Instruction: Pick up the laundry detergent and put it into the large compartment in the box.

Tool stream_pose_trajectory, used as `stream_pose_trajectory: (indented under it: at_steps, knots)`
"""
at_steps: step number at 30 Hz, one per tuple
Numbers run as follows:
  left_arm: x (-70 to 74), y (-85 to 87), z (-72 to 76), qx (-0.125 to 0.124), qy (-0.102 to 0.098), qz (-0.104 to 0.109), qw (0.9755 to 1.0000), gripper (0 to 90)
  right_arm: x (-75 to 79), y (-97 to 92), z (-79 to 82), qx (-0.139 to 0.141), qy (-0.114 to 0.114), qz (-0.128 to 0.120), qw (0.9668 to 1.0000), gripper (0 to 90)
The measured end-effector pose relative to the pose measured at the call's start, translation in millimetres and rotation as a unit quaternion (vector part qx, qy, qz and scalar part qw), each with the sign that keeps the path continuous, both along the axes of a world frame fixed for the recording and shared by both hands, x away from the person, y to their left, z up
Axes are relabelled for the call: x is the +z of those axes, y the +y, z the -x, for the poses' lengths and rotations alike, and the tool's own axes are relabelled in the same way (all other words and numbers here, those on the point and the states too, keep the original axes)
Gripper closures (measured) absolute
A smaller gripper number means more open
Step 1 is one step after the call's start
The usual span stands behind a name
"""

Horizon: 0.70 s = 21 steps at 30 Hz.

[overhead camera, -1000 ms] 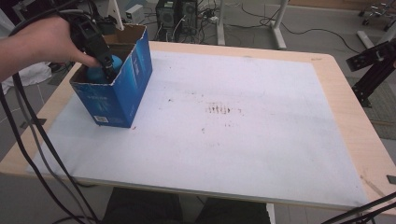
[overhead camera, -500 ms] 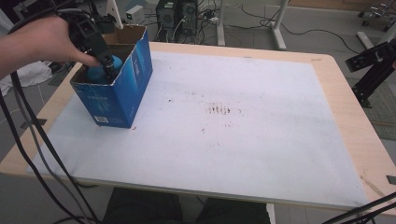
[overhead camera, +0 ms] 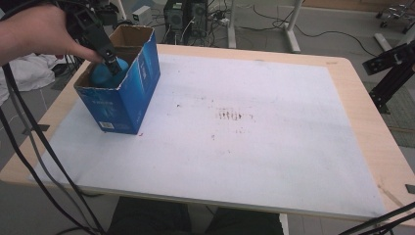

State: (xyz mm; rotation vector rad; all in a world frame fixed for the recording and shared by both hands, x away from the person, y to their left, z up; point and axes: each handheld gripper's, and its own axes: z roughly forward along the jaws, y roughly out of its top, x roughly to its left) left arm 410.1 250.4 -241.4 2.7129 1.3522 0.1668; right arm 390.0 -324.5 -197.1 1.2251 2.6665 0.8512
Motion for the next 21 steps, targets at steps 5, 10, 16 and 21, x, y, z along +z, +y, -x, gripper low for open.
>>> stream_pose_trajectory:
  at_steps: [5, 10, 16, 21]
  knots:
    - [13.8, 0.8, 2.7, -0.005, -0.01, 0.001, 0.9999, 18.8, 0.2, 0.5, -0.3, -0.001, 0.001, 0.0, 1.0, 21.6]
    - [29.0, -2.4, 7.2, -0.016, -0.026, 0.001, 0.9995, 18.8, 0.1, 1.1, -0.4, 0.001, 0.001, 0.001, 1.0, 21.6]
    - [43.0, -13.1, 12.7, -0.036, -0.038, 0.011, 0.9986, 18.7, 0.6, 1.5, 1.0, -0.001, 0.001, 0.001, 1.0, 21.6]
    - [50.0, -27.8, 15.5, -0.061, -0.045, 0.013, 0.997, 18.7, 1.7, 2.1, 2.4, 0.001, -0.003, 0.0, 1.0, 21.6]
